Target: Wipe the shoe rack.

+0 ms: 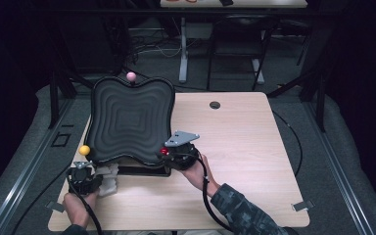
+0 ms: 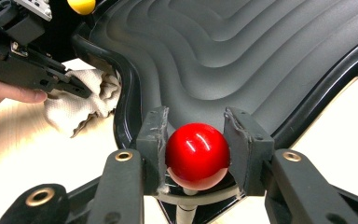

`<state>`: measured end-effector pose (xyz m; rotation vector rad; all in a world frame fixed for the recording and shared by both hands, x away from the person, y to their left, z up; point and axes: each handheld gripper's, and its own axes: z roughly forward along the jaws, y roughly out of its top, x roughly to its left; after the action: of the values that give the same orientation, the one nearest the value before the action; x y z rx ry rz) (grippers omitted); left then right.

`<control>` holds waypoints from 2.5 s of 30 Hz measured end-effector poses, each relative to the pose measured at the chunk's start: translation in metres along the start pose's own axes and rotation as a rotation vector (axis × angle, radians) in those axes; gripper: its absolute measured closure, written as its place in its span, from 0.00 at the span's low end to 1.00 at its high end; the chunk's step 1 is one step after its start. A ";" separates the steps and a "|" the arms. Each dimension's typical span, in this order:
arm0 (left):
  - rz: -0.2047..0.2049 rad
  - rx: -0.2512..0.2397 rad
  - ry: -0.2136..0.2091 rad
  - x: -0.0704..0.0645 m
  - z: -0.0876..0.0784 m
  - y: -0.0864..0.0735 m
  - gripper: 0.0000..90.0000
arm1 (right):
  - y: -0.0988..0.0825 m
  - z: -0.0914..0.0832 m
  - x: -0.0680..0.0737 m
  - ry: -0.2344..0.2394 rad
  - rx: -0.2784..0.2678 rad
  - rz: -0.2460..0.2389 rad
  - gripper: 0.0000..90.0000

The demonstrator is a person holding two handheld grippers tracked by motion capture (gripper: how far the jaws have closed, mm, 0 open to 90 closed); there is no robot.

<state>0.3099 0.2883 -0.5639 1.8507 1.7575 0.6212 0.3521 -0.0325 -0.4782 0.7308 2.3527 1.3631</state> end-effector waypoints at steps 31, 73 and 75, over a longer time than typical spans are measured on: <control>0.148 0.015 -0.126 -0.061 0.004 0.000 0.88 | 0.000 0.000 0.000 0.004 0.005 0.000 0.67; 0.324 0.005 -0.215 -0.115 0.008 -0.001 0.88 | -0.001 0.001 0.000 -0.001 0.009 -0.001 0.67; 0.310 0.005 -0.209 -0.111 0.008 -0.001 0.88 | -0.001 0.001 0.001 -0.002 0.011 0.001 0.67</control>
<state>0.3076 0.1768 -0.5689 2.1278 1.3531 0.5137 0.3518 -0.0321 -0.4793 0.7361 2.3604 1.3507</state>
